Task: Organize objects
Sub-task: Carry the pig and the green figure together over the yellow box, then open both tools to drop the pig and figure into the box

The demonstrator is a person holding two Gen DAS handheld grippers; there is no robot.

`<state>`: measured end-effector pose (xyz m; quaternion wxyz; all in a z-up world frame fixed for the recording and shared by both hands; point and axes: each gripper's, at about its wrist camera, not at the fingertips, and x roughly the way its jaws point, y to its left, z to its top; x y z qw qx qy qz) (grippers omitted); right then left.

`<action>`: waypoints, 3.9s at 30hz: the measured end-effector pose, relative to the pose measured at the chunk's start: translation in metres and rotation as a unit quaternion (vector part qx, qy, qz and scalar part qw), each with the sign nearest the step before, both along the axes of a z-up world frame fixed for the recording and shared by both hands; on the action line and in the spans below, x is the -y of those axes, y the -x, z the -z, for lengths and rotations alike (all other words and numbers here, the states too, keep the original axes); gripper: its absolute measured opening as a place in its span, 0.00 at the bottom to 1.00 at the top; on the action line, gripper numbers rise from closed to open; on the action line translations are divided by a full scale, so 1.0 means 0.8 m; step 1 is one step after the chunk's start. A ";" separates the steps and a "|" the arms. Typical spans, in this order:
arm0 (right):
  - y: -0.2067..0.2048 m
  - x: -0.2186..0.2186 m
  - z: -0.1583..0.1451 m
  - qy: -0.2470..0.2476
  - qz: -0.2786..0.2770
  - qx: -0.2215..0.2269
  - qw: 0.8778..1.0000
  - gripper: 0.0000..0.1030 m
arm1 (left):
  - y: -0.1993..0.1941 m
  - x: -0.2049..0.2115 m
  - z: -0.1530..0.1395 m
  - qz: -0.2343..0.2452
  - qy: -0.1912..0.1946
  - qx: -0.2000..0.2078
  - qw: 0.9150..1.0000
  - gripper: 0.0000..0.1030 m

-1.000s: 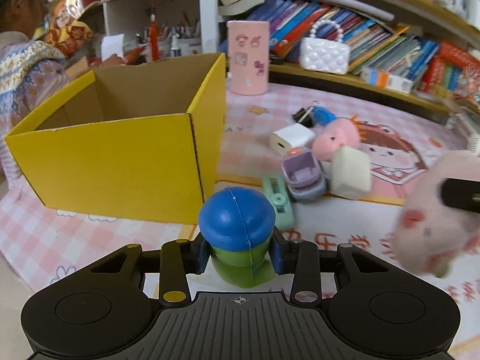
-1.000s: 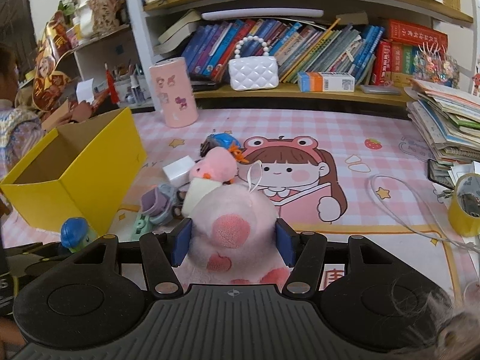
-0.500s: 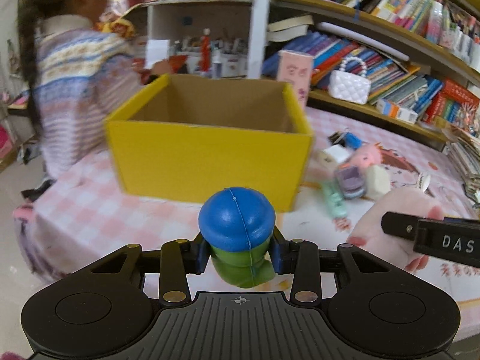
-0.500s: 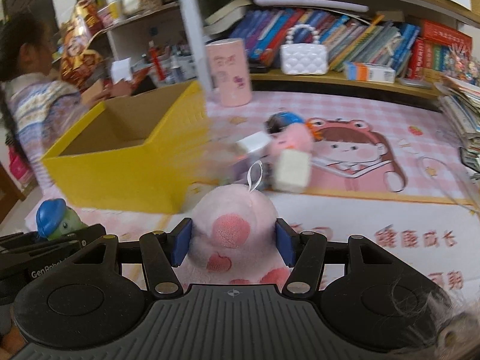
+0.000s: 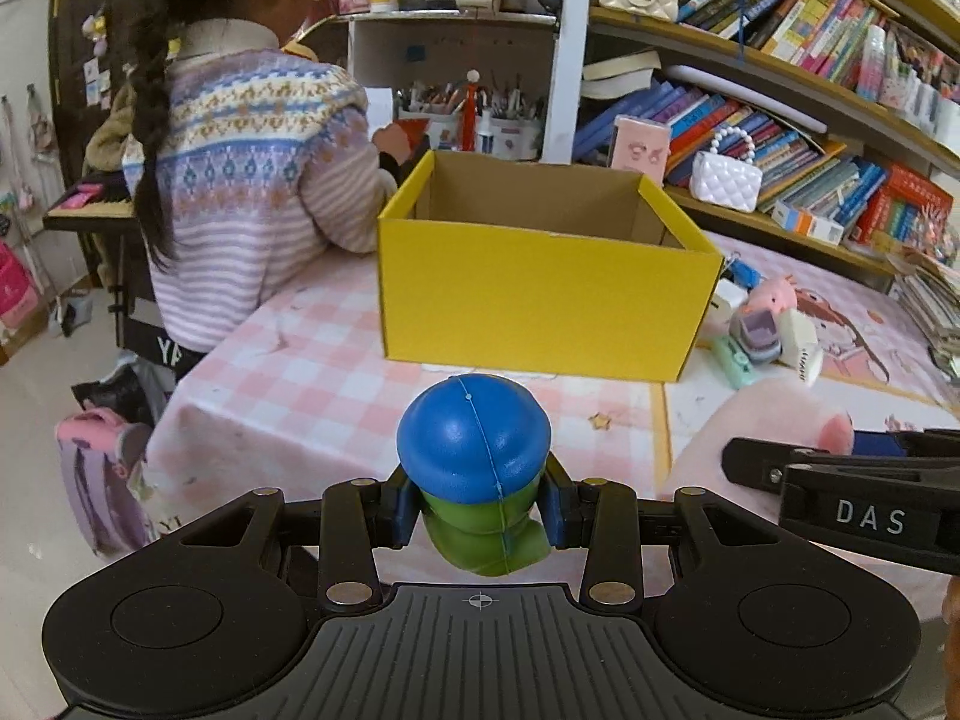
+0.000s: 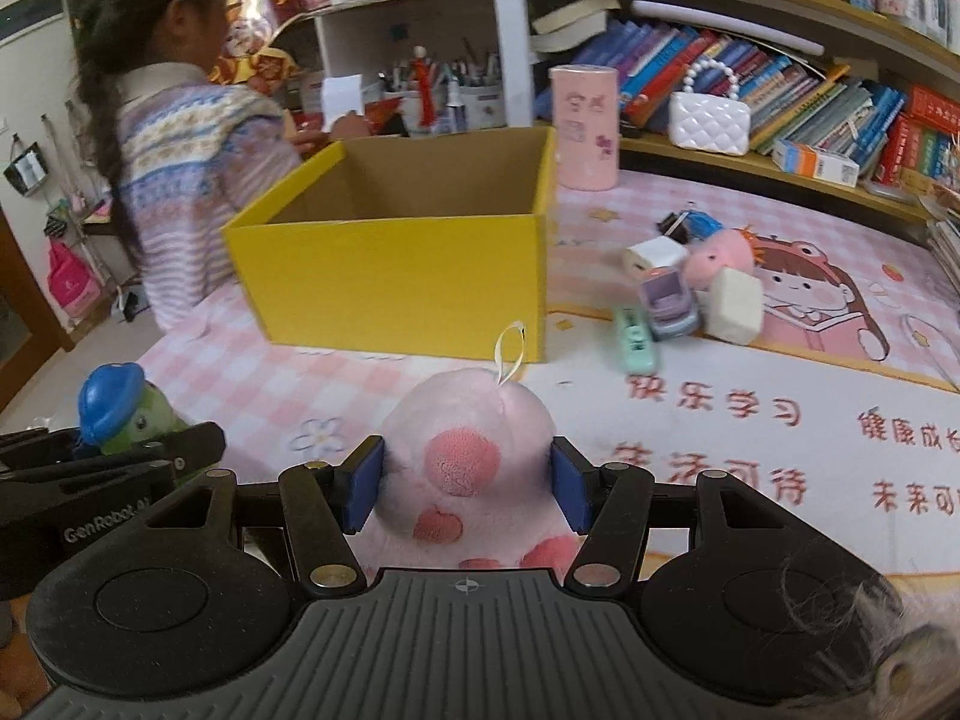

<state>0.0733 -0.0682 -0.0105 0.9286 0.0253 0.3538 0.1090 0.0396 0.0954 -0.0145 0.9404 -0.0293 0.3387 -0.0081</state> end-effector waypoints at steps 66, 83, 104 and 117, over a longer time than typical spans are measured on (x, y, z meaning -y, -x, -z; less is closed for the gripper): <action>-0.108 -0.020 -0.106 0.010 0.060 0.198 0.978 0.53 | -0.126 -0.027 -0.109 0.053 0.005 0.157 0.986 0.37; -0.267 -0.032 -0.035 0.075 -0.091 0.127 0.985 0.52 | -0.245 0.017 -0.039 0.038 -0.088 0.034 0.995 0.37; -0.325 -0.025 0.008 0.133 -0.274 0.046 0.951 0.28 | -0.280 0.030 0.007 0.011 -0.121 -0.041 0.992 0.39; -0.334 -0.023 0.004 0.121 -0.296 0.056 0.946 0.36 | -0.281 0.040 0.003 0.004 -0.134 -0.030 0.990 0.67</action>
